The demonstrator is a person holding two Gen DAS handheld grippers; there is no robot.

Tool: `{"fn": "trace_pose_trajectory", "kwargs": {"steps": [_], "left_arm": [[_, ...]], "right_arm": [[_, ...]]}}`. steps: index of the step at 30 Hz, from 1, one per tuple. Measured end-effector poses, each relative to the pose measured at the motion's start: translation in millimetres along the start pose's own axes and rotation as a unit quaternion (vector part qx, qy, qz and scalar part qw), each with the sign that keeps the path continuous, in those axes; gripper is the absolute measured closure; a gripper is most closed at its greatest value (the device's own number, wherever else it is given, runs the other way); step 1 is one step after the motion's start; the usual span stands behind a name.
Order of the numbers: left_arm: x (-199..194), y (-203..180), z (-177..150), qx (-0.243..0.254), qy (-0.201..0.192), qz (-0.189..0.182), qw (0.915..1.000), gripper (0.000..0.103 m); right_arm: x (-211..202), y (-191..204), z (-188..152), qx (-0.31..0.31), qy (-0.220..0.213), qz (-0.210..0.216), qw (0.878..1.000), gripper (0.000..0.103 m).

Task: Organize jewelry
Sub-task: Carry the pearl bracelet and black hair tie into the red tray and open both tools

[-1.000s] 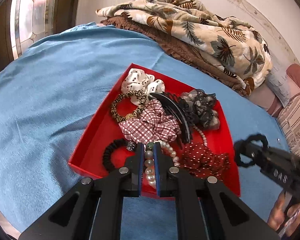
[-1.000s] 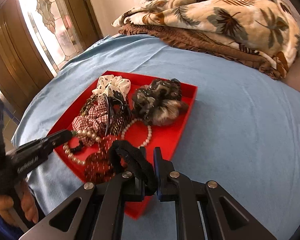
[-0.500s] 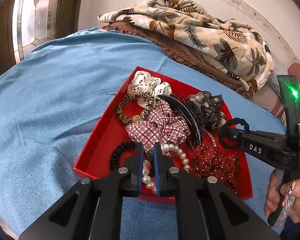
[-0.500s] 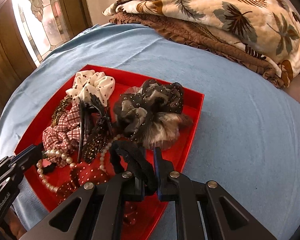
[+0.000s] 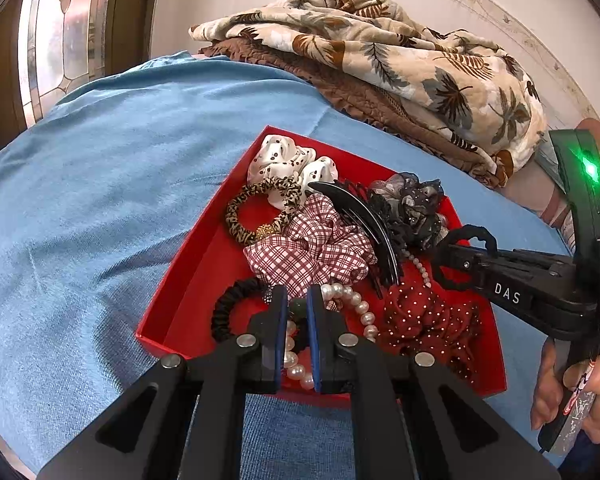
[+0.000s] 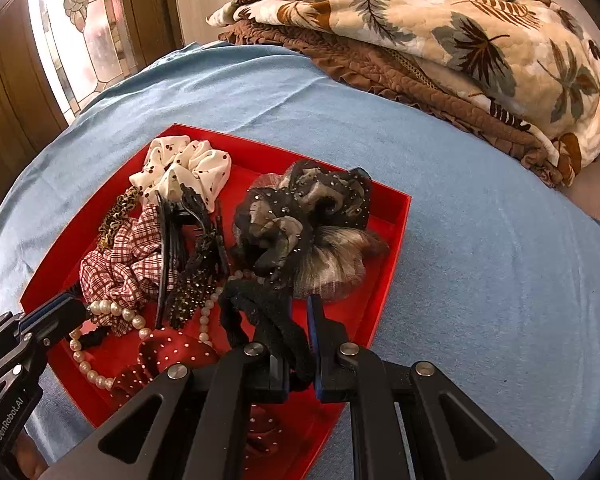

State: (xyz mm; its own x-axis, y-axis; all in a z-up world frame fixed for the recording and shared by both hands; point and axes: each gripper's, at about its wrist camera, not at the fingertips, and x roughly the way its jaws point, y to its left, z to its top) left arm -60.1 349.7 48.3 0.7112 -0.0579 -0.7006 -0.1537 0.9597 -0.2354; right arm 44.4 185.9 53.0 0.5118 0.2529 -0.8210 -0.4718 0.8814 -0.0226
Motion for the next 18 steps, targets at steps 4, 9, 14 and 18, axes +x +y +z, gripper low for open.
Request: {"fn": "trace_pose_trajectory", "kwargs": {"steps": [4, 9, 14, 18], "left_arm": [[1, 0, 0, 0.000, 0.003, -0.002, 1.0000, 0.094], [0, 1, -1, -0.004, 0.006, -0.006, 1.0000, 0.094], [-1, 3, -1, -0.009, 0.008, -0.009, 0.9999, 0.094], [-2, 3, -1, -0.010, 0.007, -0.010, 0.9999, 0.094]], "right_arm": [[-1, 5, 1, -0.009, 0.002, -0.006, 1.000, 0.095], [7, 3, 1, -0.005, 0.014, -0.017, 1.000, 0.094], [13, -4, 1, 0.010, 0.025, -0.023, 0.999, 0.094], [12, -2, 3, 0.002, 0.024, -0.029, 0.999, 0.094]]}}
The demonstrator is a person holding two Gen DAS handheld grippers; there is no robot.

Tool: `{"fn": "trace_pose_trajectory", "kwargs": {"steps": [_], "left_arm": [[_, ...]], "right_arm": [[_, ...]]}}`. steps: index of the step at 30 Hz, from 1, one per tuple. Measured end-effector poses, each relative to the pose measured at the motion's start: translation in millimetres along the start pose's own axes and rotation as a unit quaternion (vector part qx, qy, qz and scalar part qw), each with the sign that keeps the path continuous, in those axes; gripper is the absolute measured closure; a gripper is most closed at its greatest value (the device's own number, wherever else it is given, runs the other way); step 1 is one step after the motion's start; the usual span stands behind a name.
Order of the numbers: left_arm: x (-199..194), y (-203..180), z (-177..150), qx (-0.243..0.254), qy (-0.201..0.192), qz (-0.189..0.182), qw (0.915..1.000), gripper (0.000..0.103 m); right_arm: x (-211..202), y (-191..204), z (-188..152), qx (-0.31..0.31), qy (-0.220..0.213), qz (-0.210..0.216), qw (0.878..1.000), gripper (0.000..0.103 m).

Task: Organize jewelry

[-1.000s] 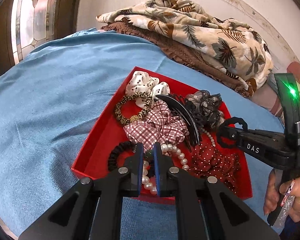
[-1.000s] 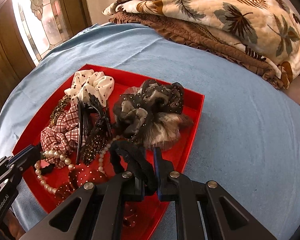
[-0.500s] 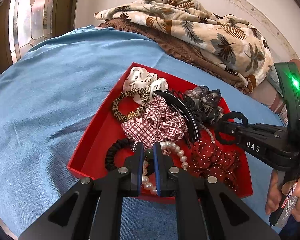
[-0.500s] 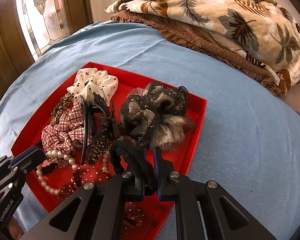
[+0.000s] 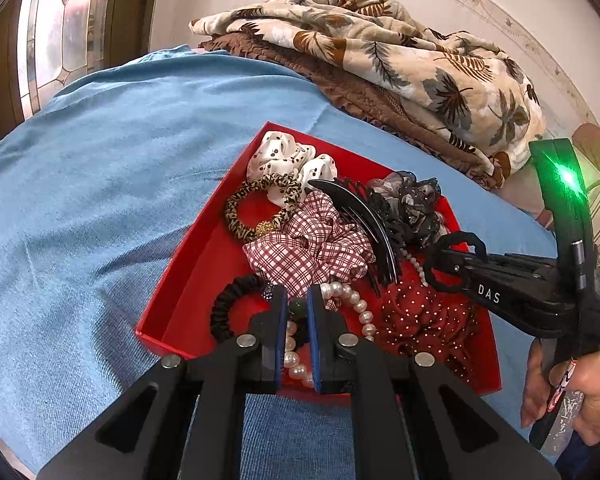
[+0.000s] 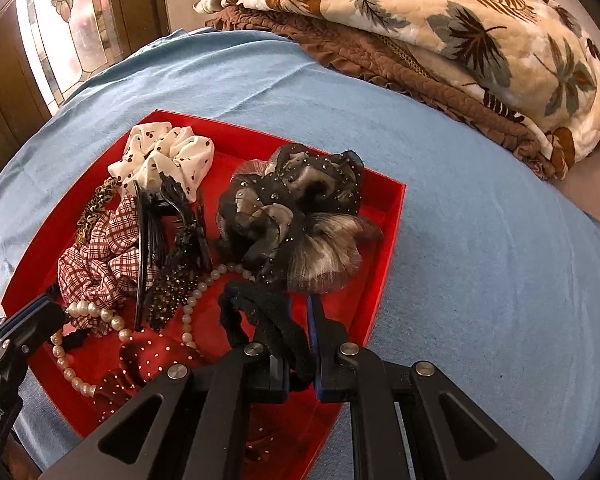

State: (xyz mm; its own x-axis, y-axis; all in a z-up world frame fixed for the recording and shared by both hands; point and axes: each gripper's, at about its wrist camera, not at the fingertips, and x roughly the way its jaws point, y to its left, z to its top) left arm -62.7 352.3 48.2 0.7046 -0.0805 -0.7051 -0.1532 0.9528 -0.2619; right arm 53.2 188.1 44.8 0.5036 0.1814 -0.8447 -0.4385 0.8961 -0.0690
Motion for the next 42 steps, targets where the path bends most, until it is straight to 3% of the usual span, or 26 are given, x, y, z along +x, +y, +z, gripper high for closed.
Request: {"fn": "trace_pose_trajectory", "kwargs": {"steps": [8, 12, 16, 19, 23, 26, 33, 42], "left_arm": [[-2, -1, 0, 0.000, -0.002, -0.002, 1.0000, 0.092], [-6, -1, 0, -0.003, -0.009, 0.001, 1.0000, 0.071], [-10, 0, 1, -0.009, -0.016, -0.002, 0.9998, 0.063], [-11, 1, 1, -0.010, -0.018, -0.002, 0.9998, 0.057], [-15, 3, 1, -0.015, -0.028, -0.005, 0.9995, 0.039], [-18, 4, 0, -0.015, -0.033, -0.006, 0.9993, 0.031], [-19, 2, -2, -0.008, -0.036, -0.004, 0.9993, 0.021], [-24, -7, -8, 0.012, -0.046, 0.009, 0.9988, 0.020]], "right_arm": [[-6, 9, 2, -0.016, -0.004, -0.004, 1.000, 0.094], [-11, 10, 3, -0.016, -0.005, -0.002, 1.000, 0.092], [-18, 12, 4, -0.020, -0.013, -0.003, 1.000, 0.069], [-25, 15, 5, -0.020, -0.019, -0.001, 1.000, 0.066], [-36, 17, 6, -0.013, -0.028, 0.003, 1.000, 0.054], [-46, 18, 5, -0.012, -0.037, 0.005, 0.999, 0.050], [-67, 17, -9, -0.010, -0.049, 0.004, 0.999, 0.044], [-99, -8, -56, 0.022, -0.056, -0.006, 0.998, 0.035]]}}
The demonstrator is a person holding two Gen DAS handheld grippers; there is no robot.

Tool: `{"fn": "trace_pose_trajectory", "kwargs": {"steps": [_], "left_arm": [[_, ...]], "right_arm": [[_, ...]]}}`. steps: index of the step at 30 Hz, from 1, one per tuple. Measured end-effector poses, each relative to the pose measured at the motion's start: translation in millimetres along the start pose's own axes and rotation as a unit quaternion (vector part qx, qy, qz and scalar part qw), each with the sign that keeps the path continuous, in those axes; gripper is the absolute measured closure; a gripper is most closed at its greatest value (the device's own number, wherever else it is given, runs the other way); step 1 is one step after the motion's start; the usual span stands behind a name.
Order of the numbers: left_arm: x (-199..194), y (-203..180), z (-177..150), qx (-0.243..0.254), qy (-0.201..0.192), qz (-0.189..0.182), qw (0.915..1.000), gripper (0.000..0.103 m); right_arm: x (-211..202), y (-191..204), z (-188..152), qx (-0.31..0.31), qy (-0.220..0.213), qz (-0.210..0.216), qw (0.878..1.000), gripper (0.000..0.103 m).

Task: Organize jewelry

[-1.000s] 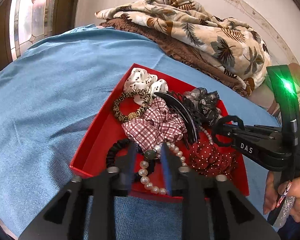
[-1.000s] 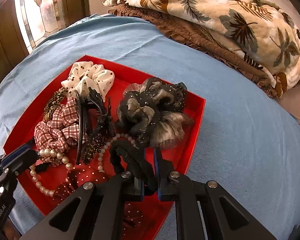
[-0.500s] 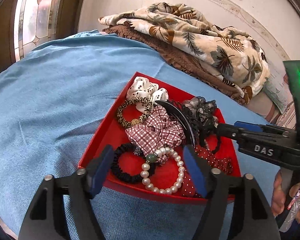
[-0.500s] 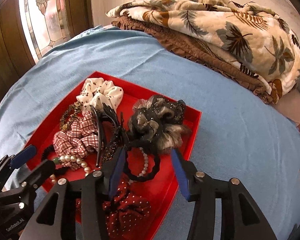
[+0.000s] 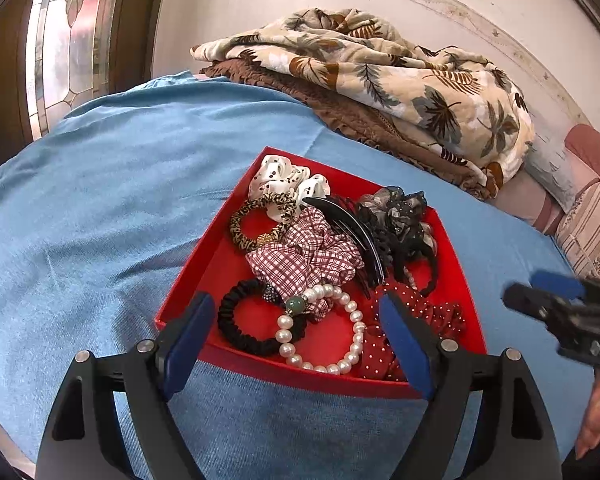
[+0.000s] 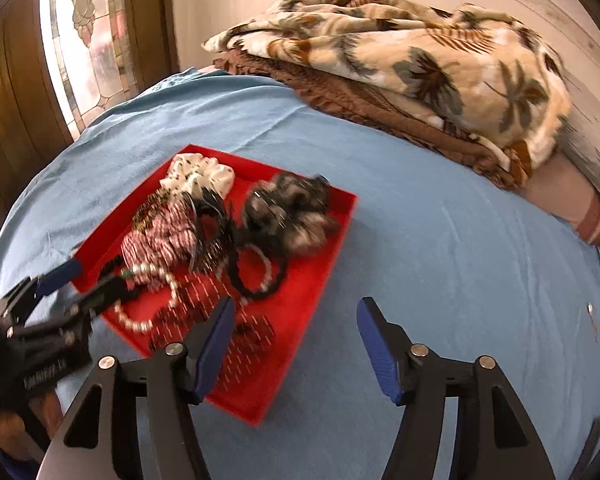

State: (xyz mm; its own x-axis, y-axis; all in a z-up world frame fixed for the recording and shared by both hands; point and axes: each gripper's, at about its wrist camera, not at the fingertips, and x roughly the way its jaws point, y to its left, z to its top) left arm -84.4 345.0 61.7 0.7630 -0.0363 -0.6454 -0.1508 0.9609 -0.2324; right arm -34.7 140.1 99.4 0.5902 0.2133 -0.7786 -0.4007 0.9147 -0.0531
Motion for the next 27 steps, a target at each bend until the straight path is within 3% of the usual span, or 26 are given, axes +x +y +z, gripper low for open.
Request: {"fn": "trace_pose_trajectory", "kwargs": {"steps": [11, 27], "left_arm": [[-2, -12, -8, 0.029, -0.010, 0.030, 0.9991, 0.020], [-8, -20, -15, 0.053, -0.014, 0.038, 0.9978, 0.019]], "right_arm": [[-29, -42, -40, 0.065, 0.013, -0.001, 0.998, 0.034], [-38, -25, -54, 0.051, 0.010, 0.010, 0.999, 0.031]]}}
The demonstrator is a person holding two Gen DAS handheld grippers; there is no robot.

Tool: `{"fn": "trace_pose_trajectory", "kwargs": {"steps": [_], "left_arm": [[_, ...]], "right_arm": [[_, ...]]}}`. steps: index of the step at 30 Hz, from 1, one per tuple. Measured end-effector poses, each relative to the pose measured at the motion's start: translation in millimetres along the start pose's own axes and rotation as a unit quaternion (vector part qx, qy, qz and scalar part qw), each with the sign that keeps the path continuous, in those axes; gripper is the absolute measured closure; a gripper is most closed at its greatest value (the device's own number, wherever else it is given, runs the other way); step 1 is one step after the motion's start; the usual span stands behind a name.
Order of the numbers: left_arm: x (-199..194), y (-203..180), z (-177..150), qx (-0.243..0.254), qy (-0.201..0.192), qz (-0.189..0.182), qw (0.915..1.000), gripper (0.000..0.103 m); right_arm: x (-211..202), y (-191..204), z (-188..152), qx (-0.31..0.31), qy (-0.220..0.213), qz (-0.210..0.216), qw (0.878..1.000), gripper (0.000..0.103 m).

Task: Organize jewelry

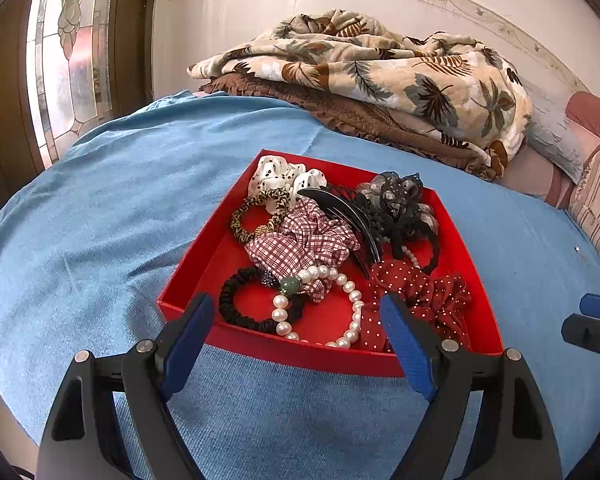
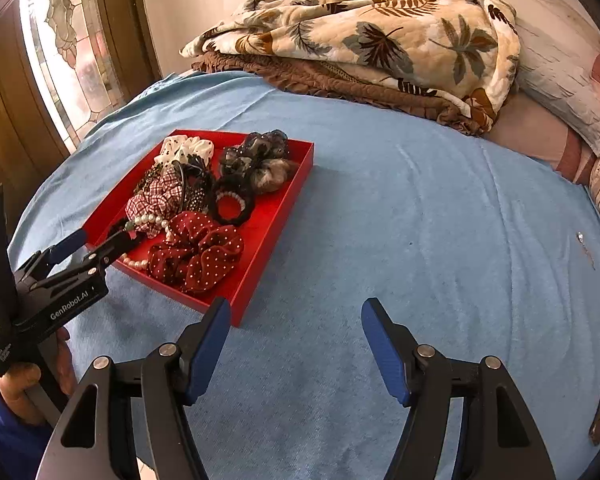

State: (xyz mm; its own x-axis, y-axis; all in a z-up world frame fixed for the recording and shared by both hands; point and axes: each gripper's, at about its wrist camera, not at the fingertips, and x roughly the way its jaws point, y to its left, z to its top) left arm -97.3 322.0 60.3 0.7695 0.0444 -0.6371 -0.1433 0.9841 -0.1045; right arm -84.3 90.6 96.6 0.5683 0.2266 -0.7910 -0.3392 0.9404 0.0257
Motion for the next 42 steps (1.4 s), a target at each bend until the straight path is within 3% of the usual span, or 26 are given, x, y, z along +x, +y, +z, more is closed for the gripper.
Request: {"fn": "trace_pose_trajectory", "kwargs": {"steps": [13, 19, 25, 29, 34, 38, 42], "left_arm": [[-1, 0, 0, -0.001, -0.002, 0.003, 1.0000, 0.019], [-18, 1, 1, -0.007, -0.050, 0.068, 0.9964, 0.018], [-73, 0, -6, -0.008, -0.127, 0.139, 0.9821, 0.003], [-111, -3, -2, 0.004, -0.137, 0.161, 0.9773, 0.000], [-150, -1, 3, -0.022, -0.156, 0.192, 0.9687, 0.000], [-174, -8, 4, -0.028, -0.169, 0.170, 0.9705, 0.000], [-178, -19, 3, -0.025, -0.156, 0.149, 0.9762, 0.000]], "right_arm": [[8, 6, -9, -0.002, 0.016, 0.002, 1.000, 0.030], [2, 12, -13, -0.015, 0.003, -0.008, 1.000, 0.030], [-12, 21, -17, -0.020, -0.026, -0.016, 0.999, 0.029], [-19, 32, -22, -0.029, -0.045, -0.008, 0.999, 0.028], [-33, 42, -28, -0.047, -0.069, 0.003, 0.997, 0.026], [-45, 37, -32, -0.038, -0.084, 0.008, 0.996, 0.024], [-57, 29, -35, -0.017, -0.098, 0.009, 0.995, 0.023]]}}
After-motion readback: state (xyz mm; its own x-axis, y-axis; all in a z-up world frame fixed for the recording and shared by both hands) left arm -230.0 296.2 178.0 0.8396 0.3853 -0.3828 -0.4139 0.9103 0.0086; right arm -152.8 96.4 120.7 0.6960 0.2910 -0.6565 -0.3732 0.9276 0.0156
